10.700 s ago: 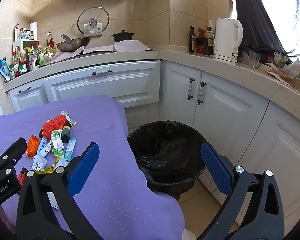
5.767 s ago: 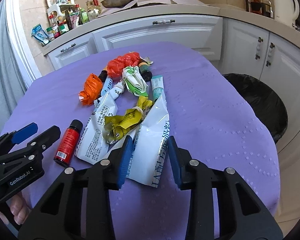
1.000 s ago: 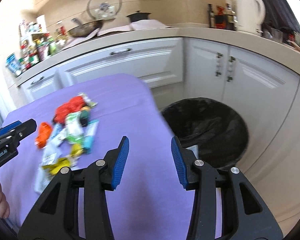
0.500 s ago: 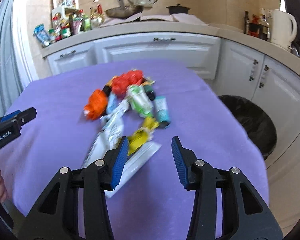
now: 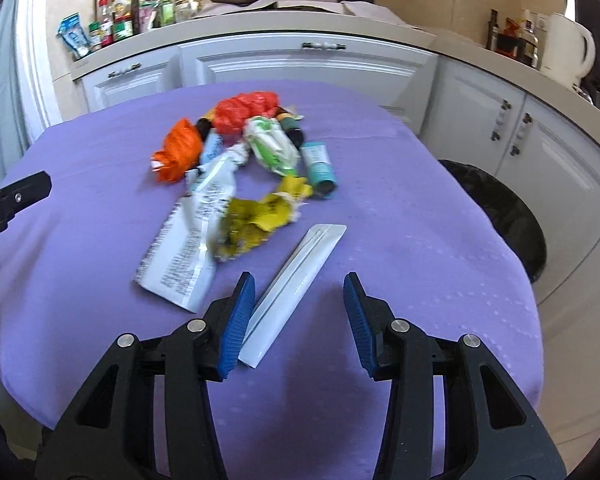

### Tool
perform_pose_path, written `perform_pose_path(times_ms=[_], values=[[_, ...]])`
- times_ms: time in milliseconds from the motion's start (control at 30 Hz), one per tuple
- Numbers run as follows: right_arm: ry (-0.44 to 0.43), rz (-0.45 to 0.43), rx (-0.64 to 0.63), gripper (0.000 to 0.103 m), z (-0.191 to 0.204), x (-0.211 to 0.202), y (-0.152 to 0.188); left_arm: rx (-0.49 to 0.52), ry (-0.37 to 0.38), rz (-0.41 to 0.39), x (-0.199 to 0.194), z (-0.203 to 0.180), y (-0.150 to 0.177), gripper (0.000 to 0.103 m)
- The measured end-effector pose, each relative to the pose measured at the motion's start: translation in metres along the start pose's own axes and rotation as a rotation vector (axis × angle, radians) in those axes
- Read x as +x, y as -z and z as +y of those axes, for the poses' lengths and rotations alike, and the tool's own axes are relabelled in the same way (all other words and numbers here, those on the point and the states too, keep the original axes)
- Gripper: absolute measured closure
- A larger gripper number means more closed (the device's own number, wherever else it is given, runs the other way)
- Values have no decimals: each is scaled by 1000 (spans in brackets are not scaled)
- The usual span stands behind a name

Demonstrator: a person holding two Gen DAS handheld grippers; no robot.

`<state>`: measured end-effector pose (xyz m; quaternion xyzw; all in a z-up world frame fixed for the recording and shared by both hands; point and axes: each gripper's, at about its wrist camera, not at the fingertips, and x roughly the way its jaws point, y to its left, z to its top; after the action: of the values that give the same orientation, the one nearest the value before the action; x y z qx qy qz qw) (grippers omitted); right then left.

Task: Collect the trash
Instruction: 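Return both tools to the table and grasp a long white tube with the right tool, then grasp the silver foil packet with the left tool while the right tool holds the white tube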

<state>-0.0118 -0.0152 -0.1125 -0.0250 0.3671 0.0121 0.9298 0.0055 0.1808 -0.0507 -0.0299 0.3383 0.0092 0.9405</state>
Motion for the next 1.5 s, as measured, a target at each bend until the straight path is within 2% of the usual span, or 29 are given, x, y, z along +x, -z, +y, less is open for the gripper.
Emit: perform_pose_path(times_ms=[100,167,433,667,967,1333,1500], values=[[-2,-1,11,64,-7,0,1,9,9,5,1,-7,2,49],[-15,1,9,74,-9,0,2,19,17,13,2,-13,3,49],[-34,-6,-8,90,-17,-2,2,53,34,30,6,-33,8,46],[-4,-25,19,92,-35,-3,0,66,81,37,6,-50,10,46],[24,-62,58,92,-60,-7,-1,96,149,64,15,-80,15,41],[4,-62,92,92,-76,-2,2,145,140,82,32,-105,20,40],[-4,-60,94,92,-76,0,2,163,164,87,32,-111,20,41]])
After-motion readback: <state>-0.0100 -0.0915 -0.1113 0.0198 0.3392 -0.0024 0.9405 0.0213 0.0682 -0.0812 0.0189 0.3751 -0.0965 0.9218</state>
